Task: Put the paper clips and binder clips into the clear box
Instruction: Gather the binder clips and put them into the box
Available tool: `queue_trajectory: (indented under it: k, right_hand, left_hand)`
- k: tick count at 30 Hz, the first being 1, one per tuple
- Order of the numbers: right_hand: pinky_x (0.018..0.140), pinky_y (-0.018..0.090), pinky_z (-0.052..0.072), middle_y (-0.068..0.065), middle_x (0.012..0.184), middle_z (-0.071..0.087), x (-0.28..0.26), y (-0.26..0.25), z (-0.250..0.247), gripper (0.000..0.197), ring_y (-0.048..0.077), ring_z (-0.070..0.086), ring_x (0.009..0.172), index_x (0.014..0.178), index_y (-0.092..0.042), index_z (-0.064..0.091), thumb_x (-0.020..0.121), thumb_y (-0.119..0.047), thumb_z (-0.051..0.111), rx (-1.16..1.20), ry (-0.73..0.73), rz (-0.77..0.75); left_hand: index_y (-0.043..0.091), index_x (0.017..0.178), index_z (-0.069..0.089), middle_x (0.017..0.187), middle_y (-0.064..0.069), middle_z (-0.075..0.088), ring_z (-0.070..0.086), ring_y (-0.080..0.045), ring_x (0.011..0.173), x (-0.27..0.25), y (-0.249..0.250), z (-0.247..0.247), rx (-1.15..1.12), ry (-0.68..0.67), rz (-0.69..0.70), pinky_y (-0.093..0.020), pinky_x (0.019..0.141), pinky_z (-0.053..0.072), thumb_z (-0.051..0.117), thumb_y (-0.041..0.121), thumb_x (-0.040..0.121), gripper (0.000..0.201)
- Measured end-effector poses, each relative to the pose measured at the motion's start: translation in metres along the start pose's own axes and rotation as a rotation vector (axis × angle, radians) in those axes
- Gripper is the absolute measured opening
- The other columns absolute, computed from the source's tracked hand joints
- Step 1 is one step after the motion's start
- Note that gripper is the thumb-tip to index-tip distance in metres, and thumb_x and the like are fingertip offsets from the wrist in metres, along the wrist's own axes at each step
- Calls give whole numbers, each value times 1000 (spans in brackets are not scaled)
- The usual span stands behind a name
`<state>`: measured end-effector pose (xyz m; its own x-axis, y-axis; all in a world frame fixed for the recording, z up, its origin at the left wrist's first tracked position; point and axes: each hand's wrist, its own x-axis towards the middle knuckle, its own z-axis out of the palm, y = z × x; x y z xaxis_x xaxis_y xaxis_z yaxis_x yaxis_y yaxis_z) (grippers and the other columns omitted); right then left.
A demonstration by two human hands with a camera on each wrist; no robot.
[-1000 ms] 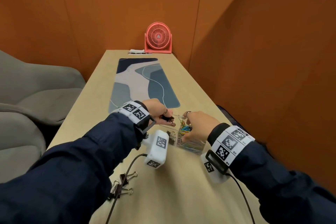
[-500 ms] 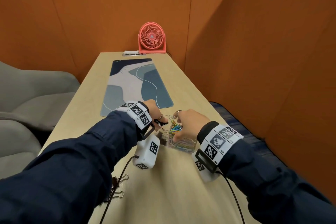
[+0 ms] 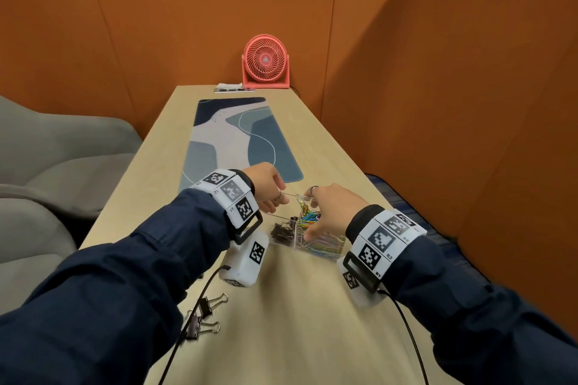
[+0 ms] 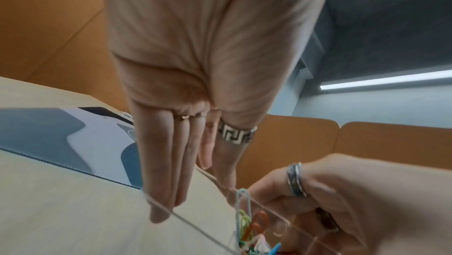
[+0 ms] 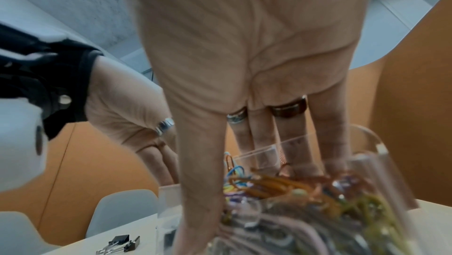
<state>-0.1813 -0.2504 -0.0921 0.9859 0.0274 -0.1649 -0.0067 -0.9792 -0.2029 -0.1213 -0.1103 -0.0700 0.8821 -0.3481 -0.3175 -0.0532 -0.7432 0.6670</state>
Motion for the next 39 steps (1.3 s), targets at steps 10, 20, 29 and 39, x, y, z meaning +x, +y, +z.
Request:
queue_trajectory:
  k: [10,20,29,39]
  right_hand:
    - [102,43,34,1,135,48,-11,-44,-5,63,23,42,126,136,-25,41,83,-59,53,-147,216,-124]
    - [76,24,37,-7,101,54,-10,-108,43,45,10,50,85,120,-27,56,79,-36,71,21,-383,-418]
    - [63,22,37,-3,91,51,-2,-132,67,39,15,48,85,112,-23,60,77,-34,74,-48,-428,-466]
    - [63,23,42,-2,88,56,-1,-127,75,25,16,51,79,89,-18,54,76,-28,73,-33,-341,-431]
  left_hand:
    - [16,108,55,94,-5,67,67,-14,74,-62,-63,-45,-100,120,91,-26,64,53,63,18,90,19]
    - [27,104,58,102,3,65,63,-5,73,-108,-148,-38,312,-279,-86,-17,63,50,63,13,86,24]
    - [32,113,46,97,9,59,58,-19,84,-115,-150,-19,574,-449,-88,-28,74,48,86,40,61,66]
    - [22,110,50,92,8,52,51,-15,87,-113,-152,-13,641,-312,10,-20,60,39,73,12,74,44]
